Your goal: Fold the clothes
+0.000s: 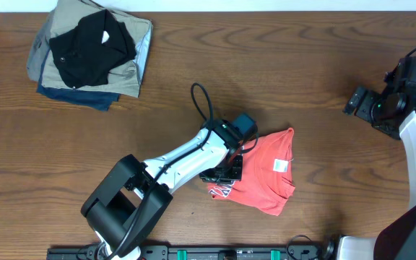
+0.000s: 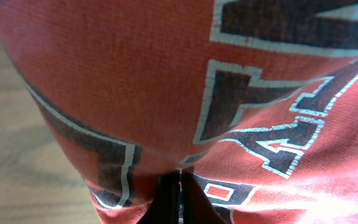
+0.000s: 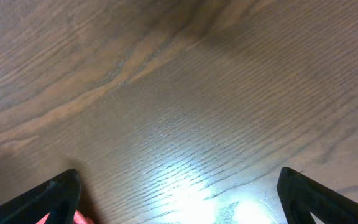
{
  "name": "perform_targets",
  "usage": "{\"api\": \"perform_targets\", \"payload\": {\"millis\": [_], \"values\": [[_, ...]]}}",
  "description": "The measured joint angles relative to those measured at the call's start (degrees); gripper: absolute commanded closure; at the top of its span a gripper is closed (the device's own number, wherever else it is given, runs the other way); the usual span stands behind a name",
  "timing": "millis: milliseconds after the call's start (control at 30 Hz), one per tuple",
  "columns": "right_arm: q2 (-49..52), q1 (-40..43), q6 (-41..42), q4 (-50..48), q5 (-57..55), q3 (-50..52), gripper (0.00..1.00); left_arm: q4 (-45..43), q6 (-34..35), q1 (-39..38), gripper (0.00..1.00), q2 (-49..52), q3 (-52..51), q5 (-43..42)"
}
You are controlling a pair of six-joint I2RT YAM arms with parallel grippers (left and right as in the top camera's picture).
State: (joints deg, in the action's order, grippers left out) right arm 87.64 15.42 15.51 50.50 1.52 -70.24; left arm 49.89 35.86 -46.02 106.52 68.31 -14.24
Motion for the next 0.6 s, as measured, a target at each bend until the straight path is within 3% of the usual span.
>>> {"api": "perform_targets", "payload": {"millis": [300,467,600], "values": [[0.0,0.0,0.0,0.0,0.0,0.0,0.01,2.8,1.9,0.0,0.94,-4.8,0.0,0.9],[0.0,0.0,0.0,0.0,0.0,0.0,0.01,-1.4,2.1,0.0,0.94,-14.6,0.6,1.0],[0.0,0.0,0.0,0.0,0.0,0.0,0.01,-7.5,2.3,0.0,0.94,-16.9,1.4,1.0]]}}
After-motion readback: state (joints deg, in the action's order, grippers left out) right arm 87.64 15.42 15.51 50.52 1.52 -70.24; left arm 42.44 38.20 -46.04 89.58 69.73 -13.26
